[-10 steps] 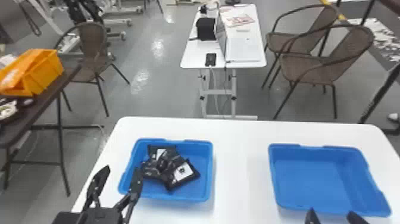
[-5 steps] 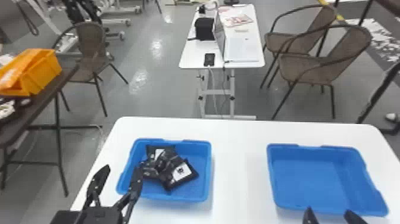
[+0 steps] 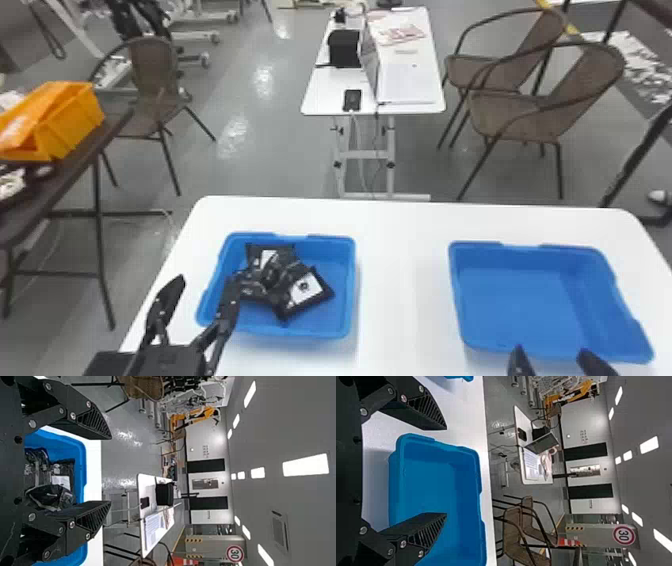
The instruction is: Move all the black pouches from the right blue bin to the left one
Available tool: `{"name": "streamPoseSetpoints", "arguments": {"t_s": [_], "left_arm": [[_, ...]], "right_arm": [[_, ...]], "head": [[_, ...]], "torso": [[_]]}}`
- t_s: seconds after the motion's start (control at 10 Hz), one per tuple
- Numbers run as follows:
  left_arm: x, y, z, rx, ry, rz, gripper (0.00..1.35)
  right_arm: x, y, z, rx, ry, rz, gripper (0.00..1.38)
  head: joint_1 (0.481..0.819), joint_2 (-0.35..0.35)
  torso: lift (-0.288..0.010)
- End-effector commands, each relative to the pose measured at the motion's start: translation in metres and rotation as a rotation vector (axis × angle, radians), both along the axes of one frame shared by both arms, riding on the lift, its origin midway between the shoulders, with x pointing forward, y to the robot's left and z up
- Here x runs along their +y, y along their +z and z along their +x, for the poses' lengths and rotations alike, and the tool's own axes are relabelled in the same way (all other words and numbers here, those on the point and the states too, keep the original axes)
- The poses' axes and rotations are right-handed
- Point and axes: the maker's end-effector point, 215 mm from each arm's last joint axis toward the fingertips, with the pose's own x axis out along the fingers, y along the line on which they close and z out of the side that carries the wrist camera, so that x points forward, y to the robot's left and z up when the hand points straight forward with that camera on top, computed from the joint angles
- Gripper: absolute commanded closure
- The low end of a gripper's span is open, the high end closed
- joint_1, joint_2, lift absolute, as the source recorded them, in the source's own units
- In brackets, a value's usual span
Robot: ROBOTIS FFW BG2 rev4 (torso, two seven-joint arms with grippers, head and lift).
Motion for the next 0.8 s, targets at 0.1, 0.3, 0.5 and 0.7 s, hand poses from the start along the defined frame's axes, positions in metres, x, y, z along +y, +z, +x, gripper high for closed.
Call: {"name": "streamPoseSetpoints", "arguments": {"t_s": [0.1, 0.3, 0.5, 0.7], "left_arm": [[-0.0002, 0.0001, 0.0007, -0.001, -0.002, 0.001, 0.49], [-0.0003, 0.0010, 0.0008, -0.004, -0.002, 0.001, 0.49], [-0.0006, 0.0010, 0.0008, -0.004, -0.004, 0.001, 0.49], [-0.0005, 0.0007, 0.0012, -0.004, -0.003, -0.001, 0.49]], "right_arm": [[0.0002, 0.0002, 0.0006, -0.001, 0.000, 0.000, 0.27], [0.0002, 0.0006, 0.0007, -0.002, 0.000, -0.001, 0.27], [0.0005, 0.0000, 0.0009, -0.001, 0.002, -0.001, 0.27], [0.0012, 0.0005, 0.0010, -0.002, 0.005, -0.001, 0.27]], "head": [[0.695, 0.117], [0.695, 0.116], [0.695, 0.117], [0.695, 0.117]], "torso": [[0.000], [0.000], [0.000], [0.000]]}}
